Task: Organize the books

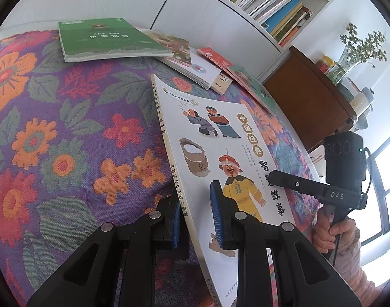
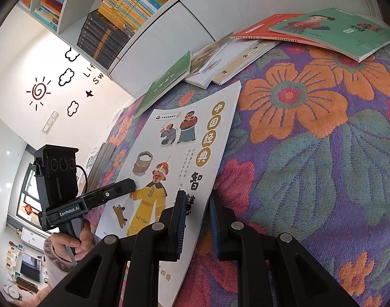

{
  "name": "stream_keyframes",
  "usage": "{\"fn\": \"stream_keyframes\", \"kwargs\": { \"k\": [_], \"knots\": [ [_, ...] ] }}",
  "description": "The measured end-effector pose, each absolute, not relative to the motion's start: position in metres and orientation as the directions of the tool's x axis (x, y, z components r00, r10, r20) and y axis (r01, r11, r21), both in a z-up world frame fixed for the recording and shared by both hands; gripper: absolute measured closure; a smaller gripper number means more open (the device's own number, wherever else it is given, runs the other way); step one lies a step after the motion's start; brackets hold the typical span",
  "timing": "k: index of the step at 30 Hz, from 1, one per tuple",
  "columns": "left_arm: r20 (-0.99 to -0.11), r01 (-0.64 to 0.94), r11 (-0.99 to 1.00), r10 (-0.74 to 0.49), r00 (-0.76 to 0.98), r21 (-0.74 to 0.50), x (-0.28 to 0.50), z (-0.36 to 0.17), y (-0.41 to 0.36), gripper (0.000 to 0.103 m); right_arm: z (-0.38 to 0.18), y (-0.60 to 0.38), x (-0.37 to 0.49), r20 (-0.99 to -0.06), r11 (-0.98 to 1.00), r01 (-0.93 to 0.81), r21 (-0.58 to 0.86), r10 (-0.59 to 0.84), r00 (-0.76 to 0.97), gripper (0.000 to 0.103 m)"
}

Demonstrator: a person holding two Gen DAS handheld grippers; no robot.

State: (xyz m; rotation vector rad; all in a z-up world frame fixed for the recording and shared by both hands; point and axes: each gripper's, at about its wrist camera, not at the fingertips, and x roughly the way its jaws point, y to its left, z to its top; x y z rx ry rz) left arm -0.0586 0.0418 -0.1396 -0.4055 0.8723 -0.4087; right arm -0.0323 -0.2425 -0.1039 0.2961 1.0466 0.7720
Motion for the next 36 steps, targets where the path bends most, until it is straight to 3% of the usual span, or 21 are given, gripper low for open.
{"fn": "stream_keyframes", "kwargs": {
  "k": [11,24,36],
  "knots": [
    [-0.681,0.134,0.893,-0.418,0.601,-0.429,-0.067,-0.126,0.032,0.084,-0.092,-0.232,-0.057,-0.675,0.764,-0.387,0.517,0.641,0.366,0.087],
    [-0.714,0.129,0.936,-0.335,0.614,-0.328,-0.100,-0.087,0.050,0.084,-0.056,-0.195,-0.101,-0.633,0.729,-0.473,0.495,0.675,0.378,0.089],
    [-0.700,0.056,0.949,-0.269,0.662,-0.311,-0.119,-0.032,0.146,0.084,-0.009,-0.108,-0.104,-0.570,0.648,-0.564,0.512,0.747,0.342,0.089]
  ]
}}
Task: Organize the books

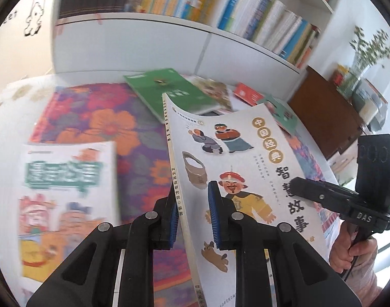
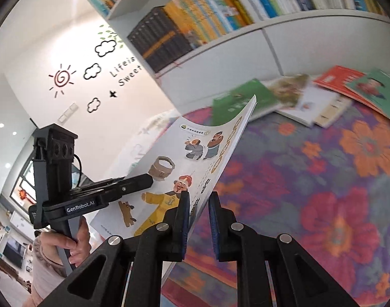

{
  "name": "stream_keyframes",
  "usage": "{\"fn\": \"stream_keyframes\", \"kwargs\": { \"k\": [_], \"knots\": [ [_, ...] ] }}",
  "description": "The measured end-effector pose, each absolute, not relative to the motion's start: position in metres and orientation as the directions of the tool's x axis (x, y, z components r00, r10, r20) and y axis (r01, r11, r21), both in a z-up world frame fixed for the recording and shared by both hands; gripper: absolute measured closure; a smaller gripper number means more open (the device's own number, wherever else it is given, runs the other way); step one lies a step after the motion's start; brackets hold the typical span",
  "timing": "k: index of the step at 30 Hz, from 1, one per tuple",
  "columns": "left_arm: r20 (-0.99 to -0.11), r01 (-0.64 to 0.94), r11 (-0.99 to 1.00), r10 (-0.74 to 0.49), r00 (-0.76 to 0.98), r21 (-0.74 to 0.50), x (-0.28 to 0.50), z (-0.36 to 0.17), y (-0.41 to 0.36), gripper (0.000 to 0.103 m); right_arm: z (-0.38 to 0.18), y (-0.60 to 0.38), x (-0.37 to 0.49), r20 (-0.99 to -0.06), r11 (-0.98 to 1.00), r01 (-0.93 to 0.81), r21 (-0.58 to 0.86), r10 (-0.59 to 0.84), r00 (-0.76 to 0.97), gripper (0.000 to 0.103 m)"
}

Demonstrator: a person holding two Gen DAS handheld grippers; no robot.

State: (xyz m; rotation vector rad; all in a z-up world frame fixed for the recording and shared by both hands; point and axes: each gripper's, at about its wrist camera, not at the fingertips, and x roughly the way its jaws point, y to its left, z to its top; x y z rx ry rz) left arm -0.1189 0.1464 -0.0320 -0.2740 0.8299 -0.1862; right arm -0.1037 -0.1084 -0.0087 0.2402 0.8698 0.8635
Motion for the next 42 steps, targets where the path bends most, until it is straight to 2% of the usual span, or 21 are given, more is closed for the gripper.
{"fn": "stream_keyframes", "kwargs": {
  "k": [3,9,19,23,27,35,39,42],
  "knots": [
    [-0.692,0.037,0.956,-0.237,0.682,-0.291,-0.127,-0.019,0.175,0.084,0.004,-0.075,-0.105,-0.548,0.611,-0.597,0.521,0.775,0.315,0.088],
    [-0.674,-0.022,0.945,-0.215,0.706,-0.325,-0.149,-0.013,0.240,0.084,0.013,-0.010,-0.106,-0.538,0.555,-0.640,0.531,0.804,0.252,0.088],
    [-0.734,-0.100,0.937,-0.192,0.652,-0.334,-0.163,-0.056,0.314,0.084,-0.020,0.085,-0.110,-0.574,0.512,-0.660,0.550,0.805,0.146,0.088],
    [-0.764,-0.125,0.926,-0.213,0.608,-0.358,-0.163,-0.082,0.322,0.084,-0.042,0.096,-0.105,-0.601,0.524,-0.631,0.572,0.791,0.112,0.088],
    [-0.789,-0.120,0.939,-0.197,0.582,-0.323,-0.160,-0.096,0.322,0.080,-0.056,0.102,-0.103,-0.630,0.546,-0.614,0.570,0.770,0.101,0.088],
    [-0.788,-0.112,0.955,-0.157,0.595,-0.274,-0.160,-0.094,0.325,0.075,-0.069,0.106,-0.102,-0.667,0.589,-0.596,0.546,0.736,0.116,0.088],
    [-0.809,-0.146,0.974,-0.057,0.584,-0.173,-0.158,-0.093,0.325,0.071,-0.075,0.101,-0.096,-0.661,0.594,-0.555,0.582,0.743,0.103,0.088],
    [-0.814,-0.133,0.976,-0.064,0.577,-0.171,-0.158,-0.098,0.324,0.070,-0.074,0.100,-0.098,-0.670,0.601,-0.555,0.574,0.735,0.103,0.088]
  ]
}}
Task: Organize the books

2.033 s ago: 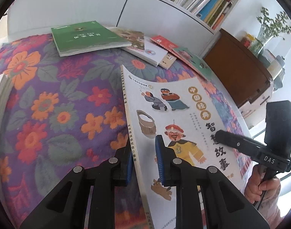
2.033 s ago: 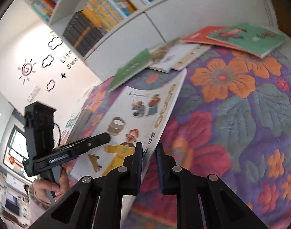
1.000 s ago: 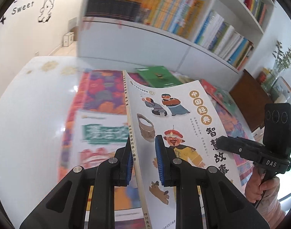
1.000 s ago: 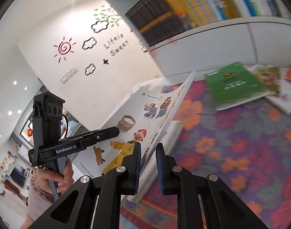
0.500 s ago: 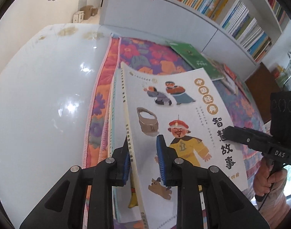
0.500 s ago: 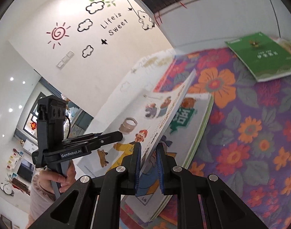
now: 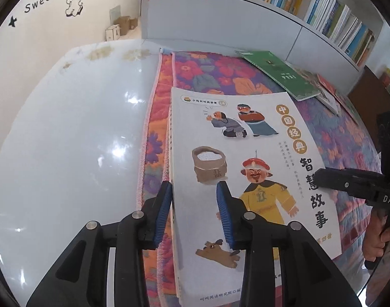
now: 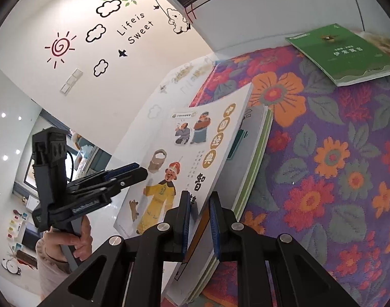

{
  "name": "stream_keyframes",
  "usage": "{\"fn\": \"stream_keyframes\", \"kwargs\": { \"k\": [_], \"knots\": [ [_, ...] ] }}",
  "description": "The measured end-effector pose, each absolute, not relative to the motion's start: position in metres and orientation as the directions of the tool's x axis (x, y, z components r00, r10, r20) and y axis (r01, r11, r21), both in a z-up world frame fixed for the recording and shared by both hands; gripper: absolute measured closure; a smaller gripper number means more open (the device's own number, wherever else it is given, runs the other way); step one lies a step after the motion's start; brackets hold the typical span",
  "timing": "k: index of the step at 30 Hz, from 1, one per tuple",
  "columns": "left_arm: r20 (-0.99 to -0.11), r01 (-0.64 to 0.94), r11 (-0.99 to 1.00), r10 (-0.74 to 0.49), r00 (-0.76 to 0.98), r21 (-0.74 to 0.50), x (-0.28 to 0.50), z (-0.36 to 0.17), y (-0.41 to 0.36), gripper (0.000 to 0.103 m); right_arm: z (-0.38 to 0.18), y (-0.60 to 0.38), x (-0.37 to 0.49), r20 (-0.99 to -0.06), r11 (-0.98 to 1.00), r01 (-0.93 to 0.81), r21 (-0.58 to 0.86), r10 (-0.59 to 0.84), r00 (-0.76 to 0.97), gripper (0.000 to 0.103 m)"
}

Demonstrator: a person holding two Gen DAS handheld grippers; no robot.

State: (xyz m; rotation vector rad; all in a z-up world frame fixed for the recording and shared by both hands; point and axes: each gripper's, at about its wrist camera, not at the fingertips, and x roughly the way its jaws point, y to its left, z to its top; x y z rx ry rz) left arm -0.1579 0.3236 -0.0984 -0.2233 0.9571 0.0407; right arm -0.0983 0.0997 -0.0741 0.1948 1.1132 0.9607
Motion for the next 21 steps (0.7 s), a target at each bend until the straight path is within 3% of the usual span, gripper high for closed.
{"fn": "stream_keyframes", "kwargs": {
  "k": [7,12,14,16,18,21],
  "knots": [
    [-0.812,-0.155,0.968,-0.075,0.579,-0.199,-0.159,-0.097,0.328,0.070,-0.073,0.104,-0.100,-0.700,0.633,-0.555,0.539,0.704,0.123,0.088],
    [-0.822,-0.214,0.967,0.010,0.570,-0.137,-0.161,-0.091,0.325,0.068,-0.078,0.097,-0.093,-0.703,0.663,-0.478,0.576,0.701,0.125,0.088],
    [-0.822,-0.241,0.964,0.048,0.567,-0.111,-0.163,-0.088,0.324,0.068,-0.077,0.092,-0.089,-0.702,0.669,-0.448,0.593,0.702,0.120,0.085],
    [-0.820,-0.262,0.961,0.080,0.567,-0.087,-0.164,-0.084,0.322,0.068,-0.075,0.088,-0.087,-0.717,0.694,-0.435,0.574,0.682,0.142,0.071],
    [-0.813,-0.285,0.956,0.114,0.570,-0.066,-0.165,-0.080,0.320,0.068,-0.072,0.083,-0.086,-0.729,0.713,-0.437,0.548,0.664,0.169,0.065],
    [-0.806,-0.308,0.950,0.146,0.573,-0.047,-0.165,-0.071,0.312,0.068,-0.072,0.077,-0.085,-0.744,0.722,-0.445,0.530,0.648,0.165,0.065]
  ]
}}
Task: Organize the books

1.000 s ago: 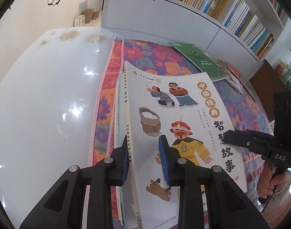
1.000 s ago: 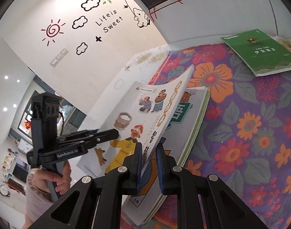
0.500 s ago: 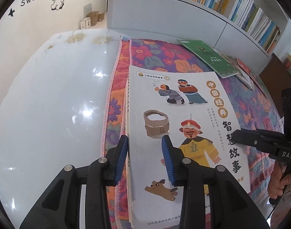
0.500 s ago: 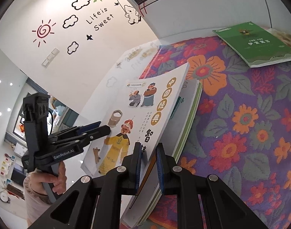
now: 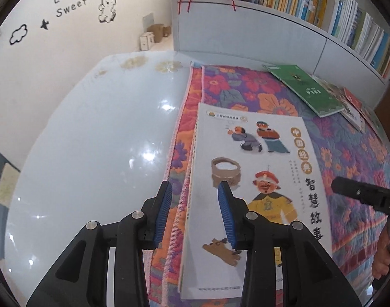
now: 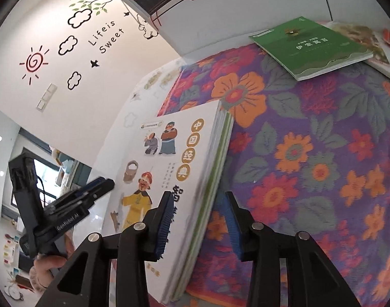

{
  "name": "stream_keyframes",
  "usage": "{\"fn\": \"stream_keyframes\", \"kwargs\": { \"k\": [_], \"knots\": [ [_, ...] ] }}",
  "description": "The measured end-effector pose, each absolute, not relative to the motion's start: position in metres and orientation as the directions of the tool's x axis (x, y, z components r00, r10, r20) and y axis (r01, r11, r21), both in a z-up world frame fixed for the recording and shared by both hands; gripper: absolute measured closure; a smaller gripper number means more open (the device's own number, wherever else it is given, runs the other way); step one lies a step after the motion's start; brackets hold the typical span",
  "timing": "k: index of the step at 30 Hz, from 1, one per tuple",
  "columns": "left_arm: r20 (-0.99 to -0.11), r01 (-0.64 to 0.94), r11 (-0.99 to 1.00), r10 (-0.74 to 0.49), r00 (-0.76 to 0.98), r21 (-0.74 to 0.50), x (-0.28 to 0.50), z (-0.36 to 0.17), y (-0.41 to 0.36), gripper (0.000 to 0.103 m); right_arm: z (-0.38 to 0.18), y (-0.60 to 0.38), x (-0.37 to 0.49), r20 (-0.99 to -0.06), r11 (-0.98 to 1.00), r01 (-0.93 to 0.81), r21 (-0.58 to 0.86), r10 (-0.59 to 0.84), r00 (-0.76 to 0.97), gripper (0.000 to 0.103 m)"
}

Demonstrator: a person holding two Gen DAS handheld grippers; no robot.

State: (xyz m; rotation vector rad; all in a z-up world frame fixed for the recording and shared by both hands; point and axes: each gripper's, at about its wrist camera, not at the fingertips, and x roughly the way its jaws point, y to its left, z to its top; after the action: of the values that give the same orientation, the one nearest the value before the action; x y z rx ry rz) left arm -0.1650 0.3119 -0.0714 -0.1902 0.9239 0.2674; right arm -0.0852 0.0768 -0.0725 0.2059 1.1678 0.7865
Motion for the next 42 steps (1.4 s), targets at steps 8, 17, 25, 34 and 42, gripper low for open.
{"fn": "stream_keyframes", "kwargs": {
  "k": [8,17,25,34,42],
  "knots": [
    [-0.845,-0.293,0.947,0.051,0.532,-0.127,-0.148,-0.063,0.274,0.064,-0.066,0.036,-0.065,-0.763,0.740,-0.454,0.497,0.622,0.178,0.065],
    [-0.792,-0.259,0.935,-0.037,0.609,-0.242,-0.072,-0.041,0.181,0.063,-0.040,-0.073,0.000,-0.739,0.780,-0.385,0.492,0.609,0.288,0.064],
    [-0.718,-0.393,0.897,0.139,0.682,-0.200,0.024,-0.053,0.134,0.062,-0.026,-0.136,0.071,-0.648,0.768,-0.371,0.522,0.640,0.413,0.064],
    [-0.748,-0.508,0.834,0.193,0.635,-0.217,0.087,-0.111,0.150,0.062,-0.070,-0.082,0.169,-0.661,0.802,-0.392,0.451,0.595,0.457,0.064],
    [-0.689,-0.429,0.848,0.110,0.717,-0.311,0.088,-0.126,0.153,0.039,-0.098,-0.062,0.179,-0.595,0.667,-0.488,0.563,0.737,0.321,0.063]
  ]
}}
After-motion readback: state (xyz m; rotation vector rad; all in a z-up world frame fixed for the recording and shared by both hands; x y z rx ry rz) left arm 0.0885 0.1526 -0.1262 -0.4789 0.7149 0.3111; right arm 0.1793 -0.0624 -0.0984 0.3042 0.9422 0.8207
